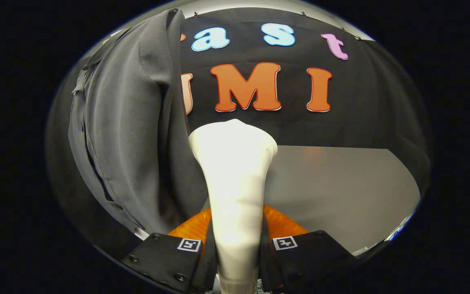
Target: Iron the clothes twice with a garment steamer, once on the left side and once on the right side.
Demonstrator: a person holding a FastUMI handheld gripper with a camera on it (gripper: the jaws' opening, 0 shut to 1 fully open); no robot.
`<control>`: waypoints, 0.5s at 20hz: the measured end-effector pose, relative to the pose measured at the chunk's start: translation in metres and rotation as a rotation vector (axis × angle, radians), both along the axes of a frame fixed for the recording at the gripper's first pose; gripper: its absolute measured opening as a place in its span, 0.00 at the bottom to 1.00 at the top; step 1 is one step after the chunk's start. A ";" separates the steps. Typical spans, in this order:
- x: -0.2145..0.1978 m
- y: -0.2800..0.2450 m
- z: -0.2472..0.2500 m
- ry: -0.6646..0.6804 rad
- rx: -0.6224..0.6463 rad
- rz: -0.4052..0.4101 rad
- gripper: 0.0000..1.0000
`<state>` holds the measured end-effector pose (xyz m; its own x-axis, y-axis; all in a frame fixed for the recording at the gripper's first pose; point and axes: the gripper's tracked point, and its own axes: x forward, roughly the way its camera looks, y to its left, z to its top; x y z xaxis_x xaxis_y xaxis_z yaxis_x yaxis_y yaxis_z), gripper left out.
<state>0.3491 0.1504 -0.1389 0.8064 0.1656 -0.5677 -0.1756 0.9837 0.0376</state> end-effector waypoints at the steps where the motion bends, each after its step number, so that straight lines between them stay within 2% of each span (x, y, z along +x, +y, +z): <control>1: -0.003 -0.004 0.002 -0.021 -0.001 -0.030 0.50; 3: -0.007 -0.012 0.006 -0.063 -0.005 -0.087 0.50; 6: -0.026 -0.009 0.021 -0.139 -0.001 -0.113 0.50; 10: -0.065 -0.011 0.069 -0.271 -0.009 -0.163 0.49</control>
